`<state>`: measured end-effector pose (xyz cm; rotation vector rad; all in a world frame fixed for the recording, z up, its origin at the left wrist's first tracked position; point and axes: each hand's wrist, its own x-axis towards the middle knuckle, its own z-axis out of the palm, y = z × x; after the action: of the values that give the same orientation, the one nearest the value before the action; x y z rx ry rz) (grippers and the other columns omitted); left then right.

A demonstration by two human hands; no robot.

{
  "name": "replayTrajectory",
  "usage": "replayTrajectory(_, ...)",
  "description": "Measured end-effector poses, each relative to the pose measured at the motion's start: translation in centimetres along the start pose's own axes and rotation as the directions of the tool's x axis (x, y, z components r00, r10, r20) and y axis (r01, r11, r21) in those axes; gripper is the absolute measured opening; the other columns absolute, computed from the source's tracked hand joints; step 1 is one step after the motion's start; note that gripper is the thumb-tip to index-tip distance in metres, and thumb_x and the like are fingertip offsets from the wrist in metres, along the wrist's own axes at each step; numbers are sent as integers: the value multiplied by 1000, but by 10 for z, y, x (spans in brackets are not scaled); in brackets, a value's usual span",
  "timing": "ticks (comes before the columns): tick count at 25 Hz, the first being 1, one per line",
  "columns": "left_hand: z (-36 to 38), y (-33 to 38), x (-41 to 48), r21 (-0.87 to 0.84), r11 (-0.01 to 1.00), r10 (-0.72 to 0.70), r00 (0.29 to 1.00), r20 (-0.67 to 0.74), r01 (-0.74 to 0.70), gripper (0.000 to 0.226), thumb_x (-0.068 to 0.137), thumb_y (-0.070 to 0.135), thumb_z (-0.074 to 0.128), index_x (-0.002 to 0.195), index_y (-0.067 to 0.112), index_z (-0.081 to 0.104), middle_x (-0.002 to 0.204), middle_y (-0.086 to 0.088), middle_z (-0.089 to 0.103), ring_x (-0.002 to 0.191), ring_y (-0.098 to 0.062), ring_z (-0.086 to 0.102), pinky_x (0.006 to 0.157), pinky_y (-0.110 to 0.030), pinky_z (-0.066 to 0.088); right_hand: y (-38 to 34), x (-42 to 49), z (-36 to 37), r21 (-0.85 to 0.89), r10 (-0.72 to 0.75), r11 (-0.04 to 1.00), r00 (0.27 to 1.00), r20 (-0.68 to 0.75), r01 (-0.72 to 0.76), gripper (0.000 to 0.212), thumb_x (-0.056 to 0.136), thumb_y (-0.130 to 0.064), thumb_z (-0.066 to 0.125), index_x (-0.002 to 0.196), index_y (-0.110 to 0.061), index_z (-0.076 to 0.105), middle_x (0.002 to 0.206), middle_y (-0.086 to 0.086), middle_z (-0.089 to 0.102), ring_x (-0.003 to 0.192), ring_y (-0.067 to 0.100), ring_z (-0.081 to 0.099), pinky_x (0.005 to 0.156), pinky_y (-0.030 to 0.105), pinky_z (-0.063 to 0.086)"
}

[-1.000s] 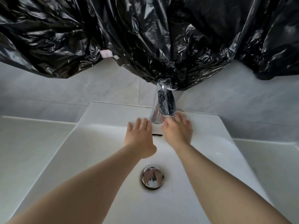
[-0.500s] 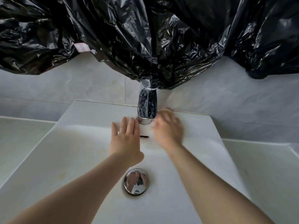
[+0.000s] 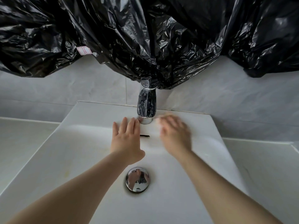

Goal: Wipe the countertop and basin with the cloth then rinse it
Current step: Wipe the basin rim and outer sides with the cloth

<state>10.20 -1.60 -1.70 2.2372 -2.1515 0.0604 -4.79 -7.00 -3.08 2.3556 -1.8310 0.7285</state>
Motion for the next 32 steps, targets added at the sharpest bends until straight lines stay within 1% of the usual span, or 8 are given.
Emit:
replayTrajectory(3,-2,-1,-1,9,1000,-2,1000,18,2,99,78,41,55,147,11,-10,155,-1,-6,142,-27,-13,114,-48,-6,-26,-2,4,42,-148,988,987,61,146,47,88,-36,26,110,-16,63,126,2,61,120,25,54,94,39,43)
replayTrajectory(5,-1,-7,0,14,1000,21,1000,19,-21,99,77,40,55,147,12,-9,155,0,-5,142,-26,-12,115,-47,-4,8,7,-2,8,-134,991,990,42,134,52,86,-39,23,114,-18,62,126,4,60,119,28,53,94,40,42)
replayTrajectory(10,-1,-10,1,18,999,51,998,33,-51,100,77,41,55,147,12,-11,156,1,-8,142,-23,-15,115,-46,-6,64,-4,-26,-136,389,912,921,-9,-387,43,95,-32,30,133,-20,48,145,8,41,134,29,32,105,39,26)
replayTrajectory(15,0,-12,0,26,998,51,997,52,-53,99,81,41,52,146,12,-16,156,1,-15,141,-23,-20,115,-45,-9,-45,-14,13,-33,-24,999,999,-46,23,41,87,-31,35,110,-15,65,120,6,64,115,27,57,94,39,44)
replayTrajectory(18,1,-16,-1,-1,997,72,997,25,-72,98,80,38,52,146,13,-15,156,1,-15,141,-23,-20,115,-45,-10,-11,-13,-3,-88,-122,988,989,88,130,43,87,-31,33,114,-15,62,121,4,64,115,25,58,92,39,47)
replayTrajectory(24,1,-13,-2,-51,996,78,997,-12,-79,94,82,36,49,146,12,-16,155,1,-15,141,-24,-21,114,-46,-11,89,-23,-35,-216,337,915,940,-50,-340,46,96,-26,26,133,-10,48,142,12,45,133,27,37,104,37,31)
replayTrajectory(29,4,0,-7,-66,991,108,991,-75,-113,76,94,40,35,147,7,-8,157,-8,-10,143,-23,-14,114,-39,-10,82,-25,-35,-210,257,947,965,42,-243,41,97,-21,34,137,-16,41,149,4,35,139,21,27,109,34,26)
replayTrajectory(32,5,19,-11,-134,982,111,985,-134,-129,56,100,36,21,146,5,17,155,-17,11,144,-27,8,116,-37,4,85,-29,-41,-183,337,930,938,80,-319,41,97,-19,32,137,-16,40,150,3,34,140,19,25,106,33,29)
